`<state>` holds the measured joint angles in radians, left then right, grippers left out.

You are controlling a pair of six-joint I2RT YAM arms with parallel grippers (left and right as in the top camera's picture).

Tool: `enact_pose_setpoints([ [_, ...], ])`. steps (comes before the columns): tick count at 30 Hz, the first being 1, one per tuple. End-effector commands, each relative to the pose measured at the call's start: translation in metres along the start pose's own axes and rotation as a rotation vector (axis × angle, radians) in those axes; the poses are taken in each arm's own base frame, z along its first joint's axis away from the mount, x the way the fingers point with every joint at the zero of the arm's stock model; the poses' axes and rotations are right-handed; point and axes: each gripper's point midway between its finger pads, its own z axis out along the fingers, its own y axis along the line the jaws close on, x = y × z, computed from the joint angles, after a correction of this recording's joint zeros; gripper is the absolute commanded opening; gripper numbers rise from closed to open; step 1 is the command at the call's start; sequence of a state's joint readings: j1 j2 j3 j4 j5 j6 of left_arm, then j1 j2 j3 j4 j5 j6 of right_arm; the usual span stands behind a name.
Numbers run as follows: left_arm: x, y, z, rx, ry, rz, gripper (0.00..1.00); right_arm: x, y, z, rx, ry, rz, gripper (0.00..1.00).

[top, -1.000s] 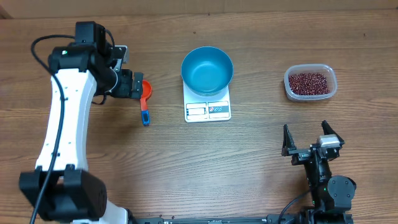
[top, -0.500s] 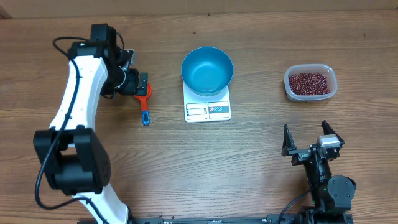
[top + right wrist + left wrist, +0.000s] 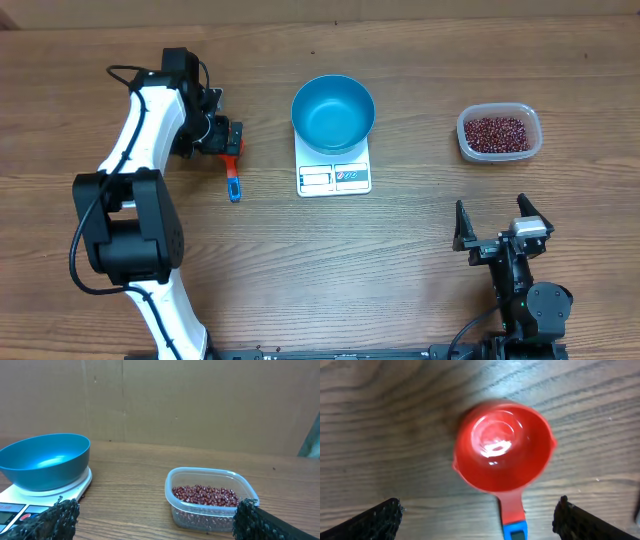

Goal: Scoop item into bowl and weigh 150g on scale
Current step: 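Lower the left gripper and grasp the red scoop's rim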

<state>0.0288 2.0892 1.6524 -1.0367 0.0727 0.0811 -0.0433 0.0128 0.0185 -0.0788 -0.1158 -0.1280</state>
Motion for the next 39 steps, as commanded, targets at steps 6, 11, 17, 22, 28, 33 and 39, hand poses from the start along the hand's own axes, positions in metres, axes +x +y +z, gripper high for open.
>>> enact_pose_setpoints([
  [6, -0.014, 0.018, 0.012, -0.081, -0.025, -0.004, 1.0, 0.002, 0.001, 0.0, -0.004, -0.003, -0.001, 1.0],
  [11, -0.022, 0.02, 0.011, -0.09, -0.058, -0.003, 0.99, 0.002, 0.001, 0.0, -0.004, -0.003, -0.001, 1.0],
  [17, -0.029, 0.022, 0.012, -0.092, -0.089, -0.005, 1.0, 0.002, 0.001, 0.0, -0.004, -0.003, -0.001, 1.0],
  [22, -0.031, 0.024, 0.013, -0.093, -0.095, -0.007, 1.0, 0.002, 0.001, 0.0, -0.004, -0.003, -0.001, 1.0],
  [28, -0.034, 0.027, 0.013, -0.095, -0.108, -0.013, 1.0, 0.002, 0.001, 0.0, -0.004, -0.003, -0.001, 1.0],
  [33, -0.033, 0.027, 0.014, -0.095, -0.105, -0.014, 1.0, 0.002, 0.001, 0.0, -0.004, -0.003, -0.001, 1.0],
  [39, -0.031, 0.026, 0.016, -0.095, -0.102, -0.013, 1.0, 0.002, 0.001, 0.0, -0.004, -0.003, -0.001, 1.0],
])
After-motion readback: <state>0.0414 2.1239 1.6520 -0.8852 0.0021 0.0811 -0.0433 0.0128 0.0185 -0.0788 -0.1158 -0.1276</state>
